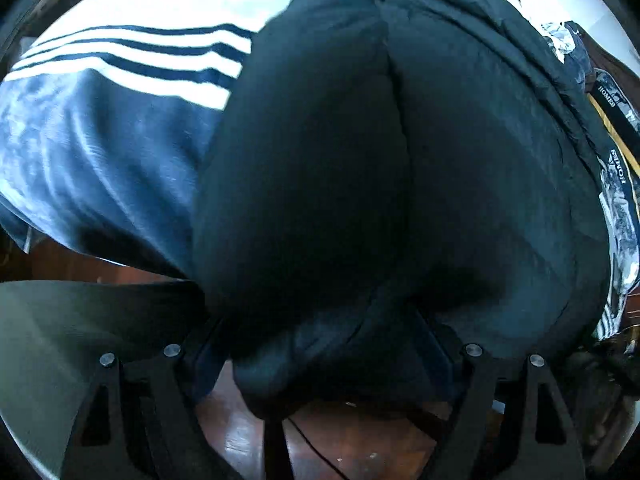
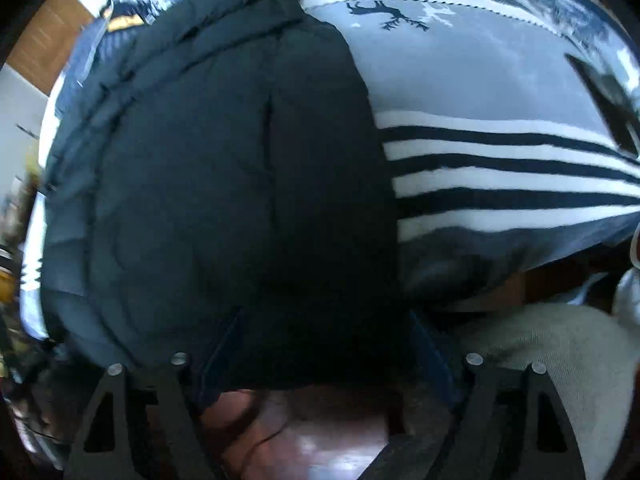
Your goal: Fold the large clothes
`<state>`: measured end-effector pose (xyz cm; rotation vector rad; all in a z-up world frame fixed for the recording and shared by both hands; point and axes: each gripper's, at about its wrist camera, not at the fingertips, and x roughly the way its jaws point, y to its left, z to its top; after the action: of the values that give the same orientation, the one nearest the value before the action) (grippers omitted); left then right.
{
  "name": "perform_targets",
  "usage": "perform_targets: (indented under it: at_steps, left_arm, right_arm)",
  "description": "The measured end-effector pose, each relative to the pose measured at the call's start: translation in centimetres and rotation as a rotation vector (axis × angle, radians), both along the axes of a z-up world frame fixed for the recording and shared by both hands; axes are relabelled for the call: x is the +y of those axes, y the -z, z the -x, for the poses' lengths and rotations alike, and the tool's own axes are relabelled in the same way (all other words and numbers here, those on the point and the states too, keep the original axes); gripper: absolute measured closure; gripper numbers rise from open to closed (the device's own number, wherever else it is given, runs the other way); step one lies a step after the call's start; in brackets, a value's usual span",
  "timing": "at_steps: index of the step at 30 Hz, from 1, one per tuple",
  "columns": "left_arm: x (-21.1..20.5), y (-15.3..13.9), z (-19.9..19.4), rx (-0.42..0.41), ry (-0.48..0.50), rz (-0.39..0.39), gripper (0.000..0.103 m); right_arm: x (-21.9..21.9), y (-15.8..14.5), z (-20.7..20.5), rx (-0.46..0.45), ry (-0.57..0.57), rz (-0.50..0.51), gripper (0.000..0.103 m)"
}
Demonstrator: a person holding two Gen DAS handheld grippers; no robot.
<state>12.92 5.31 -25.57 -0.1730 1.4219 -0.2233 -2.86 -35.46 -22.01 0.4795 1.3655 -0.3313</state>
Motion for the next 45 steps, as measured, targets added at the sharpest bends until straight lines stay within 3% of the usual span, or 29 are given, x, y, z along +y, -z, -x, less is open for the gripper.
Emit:
perform_targets:
  at_steps: [3,4,6,7,8,9,15,21,23,25,27,32,34,35,37,38,39,41,42,43,44,45]
  left_arm:
    - [-0.6,0.3,-0.5,-0.007,0.014,-0.002,0.025]
    - [-1.1,0.2,-0.5,-0.014,0.032,-0.005,0.035]
    - [-1.6,-0.1,-0.2,-0.031,0.065,-0.017,0.048]
    - [-1.5,-0.4,0.0,-0.038,0.067,-0.009,0.063]
    - [-1.2,-0.9,0.2,-0.043,0.063,0.011,0.092]
    - [-0.6,-1.6,0.5,-0.044,0.055,0.093,0.094]
    - [3.1,-8.9,2.2,-0.177,0.072,0.334,0.096]
    - [6.6,-14.1,-1.1,-0.177,0.012,0.671,0.097]
    - [5.9,-15.1,-3.2,-0.172,0.003,0.726,0.097]
    - [6.1,-16.2,-5.5,-0.169,0.001,0.787,0.097]
    - [5.7,-16.2,-8.1,-0.167,-0.002,0.798,0.097]
    - [3.9,-13.8,-15.1,-0.061,-0.057,0.817,0.093]
    - [4.3,-12.6,-17.9,-0.043,-0.103,0.818,0.081]
    - [4.3,-11.8,-19.3,-0.048,-0.131,0.817,0.065]
    - [4.2,-10.6,-21.8,-0.065,-0.192,0.779,0.040]
    - [4.4,-10.3,-22.1,-0.085,-0.212,0.746,0.039]
    - [4.8,-10.1,-21.9,-0.110,-0.242,0.717,0.039]
    - [5.2,-9.9,-20.8,-0.145,-0.253,0.709,0.036]
    - [5.3,-9.7,-20.1,-0.161,-0.251,0.700,0.036]
    - [5.2,-9.8,-19.1,-0.179,-0.241,0.691,0.032]
    - [5.1,-9.9,-18.2,-0.188,-0.232,0.682,0.028]
    - [4.9,-9.8,-17.2,-0.188,-0.232,0.677,0.027]
  right_arm:
    - [-0.2,2.8,-0.8,0.097,-0.048,-0.072,0.020]
    - [0.0,3.8,-1.1,0.127,-0.075,-0.111,0.021]
    - [0.5,5.2,-1.5,0.166,-0.113,-0.167,0.059]
    - [0.7,5.4,-1.5,0.178,-0.123,-0.178,0.092]
    - [0.9,5.1,-1.4,0.170,-0.135,-0.172,0.095]
    - [1.1,4.2,-1.2,0.131,-0.151,-0.176,0.099]
    - [0.1,-4.4,1.9,-0.191,-0.167,-0.297,0.102]
    - [-5.7,-14.5,3.1,-0.560,-0.096,-0.510,0.101]
    - [-7.0,-16.9,2.2,-0.648,-0.095,-0.561,0.101]
    - [-7.3,-18.7,0.9,-0.692,-0.100,-0.594,0.101]
    - [-7.6,-19.7,-1.4,-0.726,-0.110,-0.628,0.101]
    - [-8.0,-20.2,-8.7,-0.725,-0.074,-0.681,0.101]
    - [-9.2,-18.3,-12.8,-0.694,-0.031,-0.684,0.101]
    - [-10.1,-16.8,-14.8,-0.679,0.004,-0.689,0.101]
    - [-12.2,-14.0,-17.8,-0.646,0.073,-0.639,0.099]
    - [-13.0,-12.5,-19.1,-0.622,0.116,-0.580,0.097]
    - [-13.4,-11.5,-20.0,-0.608,0.152,-0.586,0.097]
    - [-13.7,-9.1,-20.4,-0.611,0.171,-0.680,0.089]
    - [-13.7,-8.7,-20.2,-0.629,0.171,-0.695,0.078]
    - [-13.5,-8.3,-19.6,-0.647,0.175,-0.674,0.042]
    - [-13.5,-7.9,-19.0,-0.668,0.185,-0.641,0.017]
    - [-13.1,-7.8,-17.8,-0.682,0.188,-0.592,0.017]
